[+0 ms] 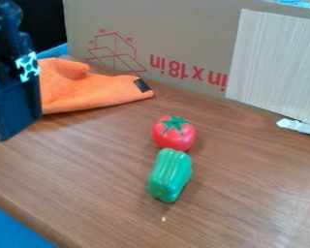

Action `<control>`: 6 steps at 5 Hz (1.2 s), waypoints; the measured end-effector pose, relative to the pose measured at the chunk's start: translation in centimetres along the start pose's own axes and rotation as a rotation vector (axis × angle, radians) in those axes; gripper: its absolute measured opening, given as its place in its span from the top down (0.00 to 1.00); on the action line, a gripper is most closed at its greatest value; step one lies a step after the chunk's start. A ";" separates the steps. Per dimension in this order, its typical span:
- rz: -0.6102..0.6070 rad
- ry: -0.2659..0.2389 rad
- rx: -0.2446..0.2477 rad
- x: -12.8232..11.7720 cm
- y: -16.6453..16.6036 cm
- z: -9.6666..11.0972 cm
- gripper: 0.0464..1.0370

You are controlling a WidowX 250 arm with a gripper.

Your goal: Unfold the cloth from top left to bottom right

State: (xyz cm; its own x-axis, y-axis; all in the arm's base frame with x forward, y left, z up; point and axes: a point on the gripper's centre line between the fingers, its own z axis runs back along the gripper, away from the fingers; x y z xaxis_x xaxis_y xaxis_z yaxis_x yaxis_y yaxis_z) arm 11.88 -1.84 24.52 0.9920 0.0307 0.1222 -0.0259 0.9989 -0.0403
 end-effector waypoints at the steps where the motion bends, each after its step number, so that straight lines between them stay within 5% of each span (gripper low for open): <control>1: -0.008 0.002 -0.004 0.0 -0.1 -0.1 0.04; 3: 0.087 -0.005 -0.016 7.9 4.9 -1.7 0.04; 6: -0.138 -0.029 0.070 12.6 12.1 -3.2 0.04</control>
State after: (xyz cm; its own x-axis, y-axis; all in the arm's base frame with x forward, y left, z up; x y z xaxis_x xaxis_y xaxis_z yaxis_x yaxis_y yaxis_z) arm 24.43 10.49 22.38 0.9827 -0.1074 0.1508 0.1013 0.9937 0.0479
